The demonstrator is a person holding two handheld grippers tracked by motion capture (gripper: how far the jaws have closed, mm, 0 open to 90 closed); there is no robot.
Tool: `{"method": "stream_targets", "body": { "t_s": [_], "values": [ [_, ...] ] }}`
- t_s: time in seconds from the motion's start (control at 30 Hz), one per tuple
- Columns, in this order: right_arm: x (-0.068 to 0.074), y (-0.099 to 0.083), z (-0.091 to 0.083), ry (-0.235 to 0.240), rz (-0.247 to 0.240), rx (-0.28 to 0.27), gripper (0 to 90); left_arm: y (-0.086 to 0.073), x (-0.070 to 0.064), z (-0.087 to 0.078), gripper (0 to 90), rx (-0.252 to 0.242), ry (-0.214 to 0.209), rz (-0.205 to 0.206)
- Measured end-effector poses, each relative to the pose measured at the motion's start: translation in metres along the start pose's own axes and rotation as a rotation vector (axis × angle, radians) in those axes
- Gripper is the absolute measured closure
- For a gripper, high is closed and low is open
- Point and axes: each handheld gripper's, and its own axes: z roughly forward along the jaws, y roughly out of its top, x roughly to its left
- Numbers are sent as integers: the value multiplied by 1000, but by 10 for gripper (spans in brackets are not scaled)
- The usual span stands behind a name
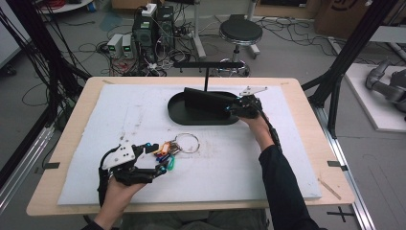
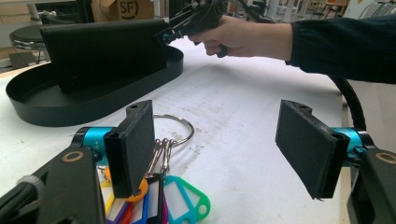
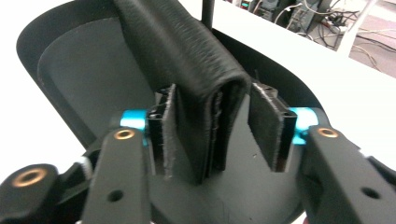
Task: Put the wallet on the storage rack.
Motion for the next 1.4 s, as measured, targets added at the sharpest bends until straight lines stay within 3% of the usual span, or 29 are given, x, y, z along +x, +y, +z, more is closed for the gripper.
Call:
{"method": "stream_targets", "body": {
  "t_s": [0.07,0.37,0.57,0.8,1.07,1.23,1.4],
  "values": [
    [-1,1,-3,-12,4,-2,467,0,0,0,285,1,0,-2],
    [-3,1,-18,-39,13,-10,409,0,2,2,285,7,4,-9],
    [-7,-4,-31,-18,53,-28,374,1,3,3,285,6,8,-8],
    [-6,-7,-61,0,66,-99,351,1,7,3,285,16,29,-11],
    [8,-14,-107,22,76,-172,339,1,16,3,285,20,58,-18],
    [20,-22,-132,11,53,-201,330,2,22,-1,285,17,80,-12],
    [33,-36,-149,-11,83,-223,312,1,25,-4,285,29,116,11]
  ]
}}
